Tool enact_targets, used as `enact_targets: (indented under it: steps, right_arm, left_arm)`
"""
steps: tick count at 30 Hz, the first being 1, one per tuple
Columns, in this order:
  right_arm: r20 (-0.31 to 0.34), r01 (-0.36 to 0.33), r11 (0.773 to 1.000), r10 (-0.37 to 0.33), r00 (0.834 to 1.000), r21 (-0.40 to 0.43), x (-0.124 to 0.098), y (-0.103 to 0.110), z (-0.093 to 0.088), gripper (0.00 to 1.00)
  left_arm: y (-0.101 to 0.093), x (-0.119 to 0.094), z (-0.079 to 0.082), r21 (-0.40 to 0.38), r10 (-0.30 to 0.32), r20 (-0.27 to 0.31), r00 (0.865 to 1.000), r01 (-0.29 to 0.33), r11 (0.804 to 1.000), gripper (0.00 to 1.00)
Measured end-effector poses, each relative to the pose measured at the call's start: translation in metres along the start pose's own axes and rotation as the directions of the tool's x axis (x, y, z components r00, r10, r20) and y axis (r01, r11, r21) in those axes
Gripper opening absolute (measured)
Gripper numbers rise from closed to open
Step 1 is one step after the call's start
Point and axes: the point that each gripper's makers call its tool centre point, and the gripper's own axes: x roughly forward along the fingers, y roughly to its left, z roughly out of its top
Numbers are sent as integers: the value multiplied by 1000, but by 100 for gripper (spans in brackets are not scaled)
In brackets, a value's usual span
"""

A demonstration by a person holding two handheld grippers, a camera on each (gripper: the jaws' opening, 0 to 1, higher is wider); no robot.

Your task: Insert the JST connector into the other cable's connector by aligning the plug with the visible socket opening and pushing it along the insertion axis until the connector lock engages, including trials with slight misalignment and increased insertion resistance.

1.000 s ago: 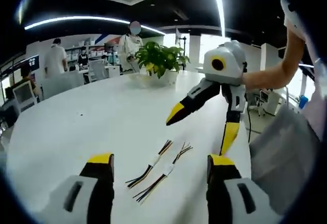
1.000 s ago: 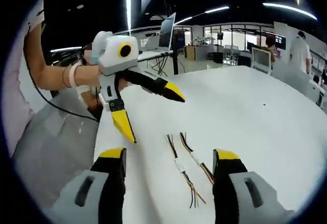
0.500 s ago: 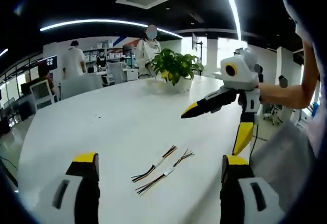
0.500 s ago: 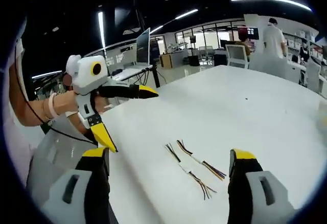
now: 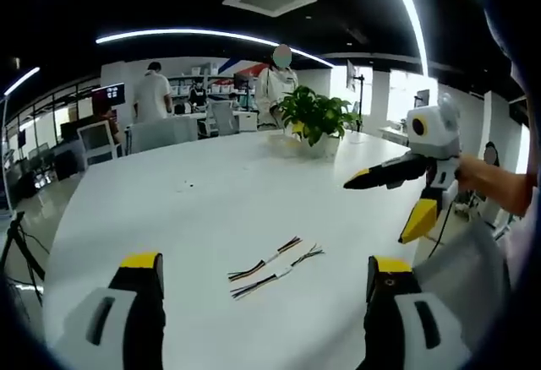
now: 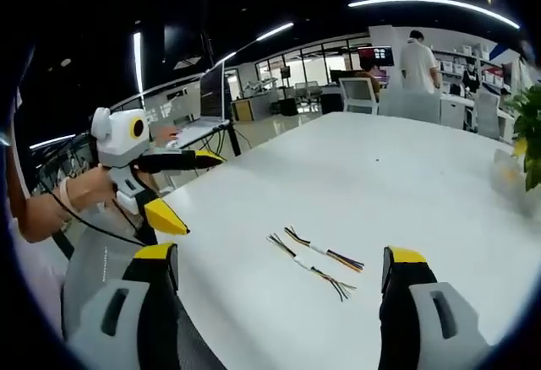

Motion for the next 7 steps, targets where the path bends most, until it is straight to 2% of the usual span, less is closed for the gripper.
enact_targets:
  steps: [4, 7]
  right_arm:
    - [-37, 36, 999, -37, 999, -34, -8, 2, -14, 100]
    - [-57, 41, 999, -42, 997, -19, -13, 6, -25, 100]
  left_arm:
    - [-6, -8, -8, 2, 10, -18, 1000, -10, 1000, 99]
    - [-9, -15, -17, -14, 15, -25, 1000, -15, 1000, 99]
